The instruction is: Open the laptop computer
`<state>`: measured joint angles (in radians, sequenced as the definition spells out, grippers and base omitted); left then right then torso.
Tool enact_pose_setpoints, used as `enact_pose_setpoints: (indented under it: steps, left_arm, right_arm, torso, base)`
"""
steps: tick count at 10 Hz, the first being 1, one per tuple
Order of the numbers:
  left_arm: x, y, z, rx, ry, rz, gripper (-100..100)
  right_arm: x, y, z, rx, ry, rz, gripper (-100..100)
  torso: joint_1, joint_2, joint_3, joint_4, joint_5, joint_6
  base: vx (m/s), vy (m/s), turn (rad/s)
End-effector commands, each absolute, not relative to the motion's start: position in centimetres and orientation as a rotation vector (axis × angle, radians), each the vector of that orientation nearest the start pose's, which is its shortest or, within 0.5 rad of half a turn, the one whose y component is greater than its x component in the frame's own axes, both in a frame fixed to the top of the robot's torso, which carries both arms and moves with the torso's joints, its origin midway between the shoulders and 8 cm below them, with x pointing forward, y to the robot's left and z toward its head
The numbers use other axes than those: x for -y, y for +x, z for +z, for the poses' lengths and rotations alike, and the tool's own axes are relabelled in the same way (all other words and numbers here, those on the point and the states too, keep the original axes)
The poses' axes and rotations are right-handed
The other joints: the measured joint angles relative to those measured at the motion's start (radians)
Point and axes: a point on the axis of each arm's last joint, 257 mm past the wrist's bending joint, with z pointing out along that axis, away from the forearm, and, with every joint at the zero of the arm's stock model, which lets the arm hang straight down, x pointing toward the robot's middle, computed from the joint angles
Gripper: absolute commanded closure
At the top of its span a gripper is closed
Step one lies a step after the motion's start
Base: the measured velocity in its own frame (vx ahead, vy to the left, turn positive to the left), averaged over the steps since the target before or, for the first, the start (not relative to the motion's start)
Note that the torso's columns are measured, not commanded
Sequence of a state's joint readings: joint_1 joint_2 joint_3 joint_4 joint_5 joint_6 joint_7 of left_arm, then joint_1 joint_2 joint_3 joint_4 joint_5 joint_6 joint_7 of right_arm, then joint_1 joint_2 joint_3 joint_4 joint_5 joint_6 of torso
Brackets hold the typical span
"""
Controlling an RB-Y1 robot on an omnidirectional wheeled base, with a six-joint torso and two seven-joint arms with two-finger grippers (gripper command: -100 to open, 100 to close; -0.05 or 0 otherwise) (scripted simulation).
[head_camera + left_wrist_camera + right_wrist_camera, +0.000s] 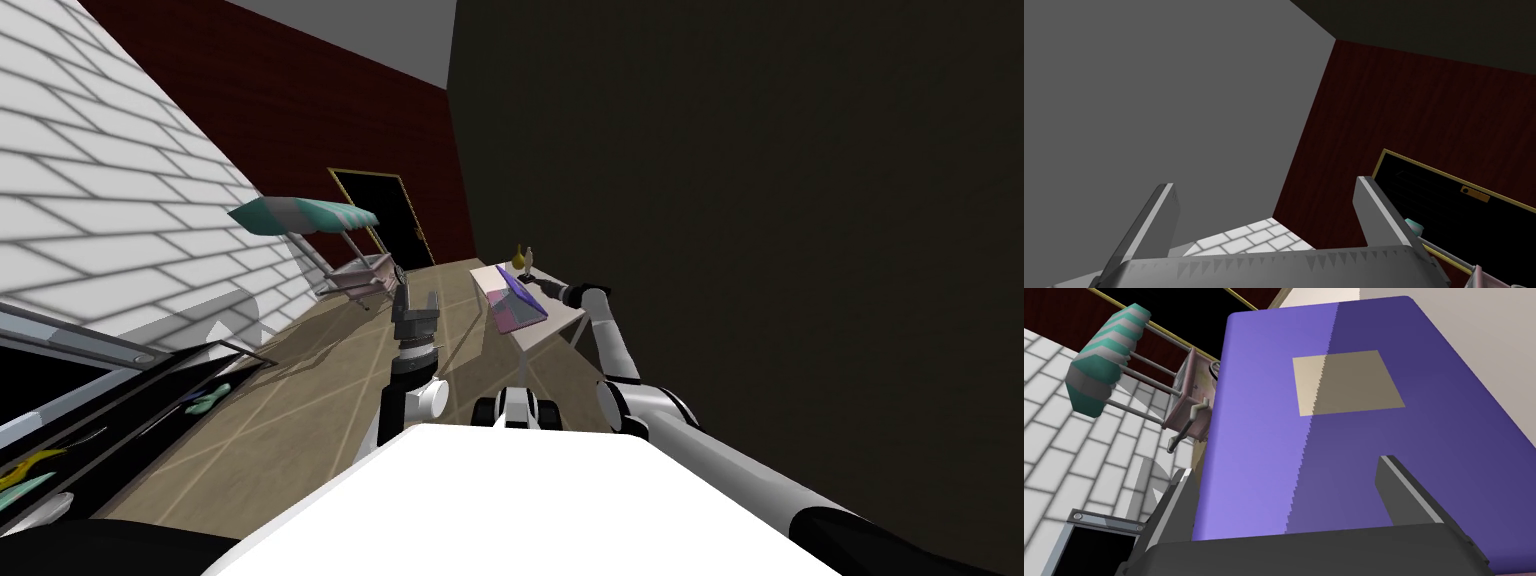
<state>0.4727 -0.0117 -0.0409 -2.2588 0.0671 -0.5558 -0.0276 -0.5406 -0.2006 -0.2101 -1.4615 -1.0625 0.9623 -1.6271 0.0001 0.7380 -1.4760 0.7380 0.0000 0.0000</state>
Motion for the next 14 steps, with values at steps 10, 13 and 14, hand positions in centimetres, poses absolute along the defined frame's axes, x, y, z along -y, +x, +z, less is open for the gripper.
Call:
enact_pose_setpoints:
  steps: [10,13,14]
  left_arm:
    - [-27.2,34.1,3.4,-0.525,-0.657,-1.380,0]
    - [-27.2,34.1,3.4,-0.524,-0.657,-1.380,0]
    - [-27.2,34.1,3.4,-0.524,-0.657,-1.380,0]
  right_arm:
    - [15.9,59.0,-16.5,-0.597,-1.653,-0.861,-100]
    - [17.8,58.6,-17.9,-0.696,-1.589,-0.818,-100]
    - [18.5,58.4,-18.5,-0.731,-1.564,-0.803,-100]
  torso:
    - [-0.001,0.000,0.000,0.000,0.000,0.000]
    - [0.000,0.000,0.000,0.000,0.000,0.000]
    - [0.000,0.000,0.000,0.000,0.000,0.000]
  base:
    - [0.028,0.013,-0.028]
    - [0.025,0.013,-0.025]
    - [0.030,0.014,-0.034]
